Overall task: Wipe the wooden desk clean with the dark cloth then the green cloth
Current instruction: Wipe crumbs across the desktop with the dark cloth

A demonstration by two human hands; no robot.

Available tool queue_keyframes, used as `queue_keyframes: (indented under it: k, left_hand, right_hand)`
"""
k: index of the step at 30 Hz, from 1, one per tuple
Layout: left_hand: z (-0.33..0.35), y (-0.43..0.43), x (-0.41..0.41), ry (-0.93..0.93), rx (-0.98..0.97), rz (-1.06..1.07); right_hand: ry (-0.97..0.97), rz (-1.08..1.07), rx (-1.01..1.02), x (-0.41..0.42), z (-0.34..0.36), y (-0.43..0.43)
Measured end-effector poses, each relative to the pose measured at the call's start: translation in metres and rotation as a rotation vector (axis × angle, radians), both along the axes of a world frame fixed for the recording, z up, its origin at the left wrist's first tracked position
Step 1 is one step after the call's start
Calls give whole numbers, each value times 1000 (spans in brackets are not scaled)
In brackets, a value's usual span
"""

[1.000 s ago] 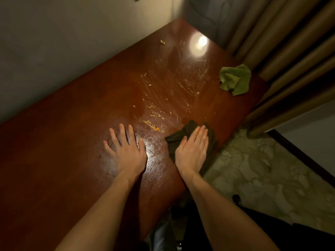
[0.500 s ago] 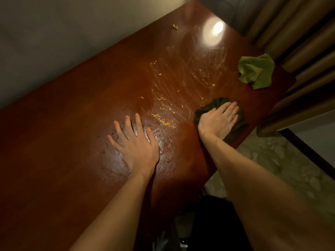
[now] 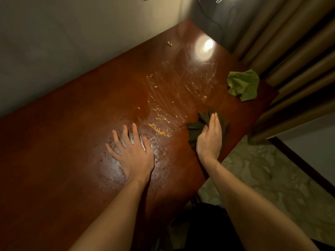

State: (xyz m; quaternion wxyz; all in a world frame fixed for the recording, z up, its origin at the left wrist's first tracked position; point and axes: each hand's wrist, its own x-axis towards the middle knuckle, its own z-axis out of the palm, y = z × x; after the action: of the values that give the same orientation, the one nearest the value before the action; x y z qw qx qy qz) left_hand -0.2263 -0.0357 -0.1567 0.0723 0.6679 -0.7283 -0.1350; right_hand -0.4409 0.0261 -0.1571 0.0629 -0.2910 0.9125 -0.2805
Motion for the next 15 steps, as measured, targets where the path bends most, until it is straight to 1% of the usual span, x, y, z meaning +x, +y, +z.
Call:
queue_keyframes:
  k: [4, 6, 7, 9, 13, 15]
  left_hand:
    - [1, 1, 0, 23, -8, 7]
    - [0, 1, 0, 22, -13, 9]
    - [-1, 1, 1, 22, -14, 9]
    - [-3, 1, 0, 23, -20, 13]
    - [-4, 0, 0, 12, -25, 14]
    - [-4, 0, 0, 0, -29, 10]
  right_hand:
    - [-120, -258, -209, 24, 10, 21]
    - [-150, -330, -254, 32, 12, 27]
    - [-146, -327, -245, 33, 12, 28]
    - [-110, -261, -169, 31, 7, 25]
    - [31, -102, 194, 21, -3, 12]
    - [101, -56, 289, 17, -3, 5]
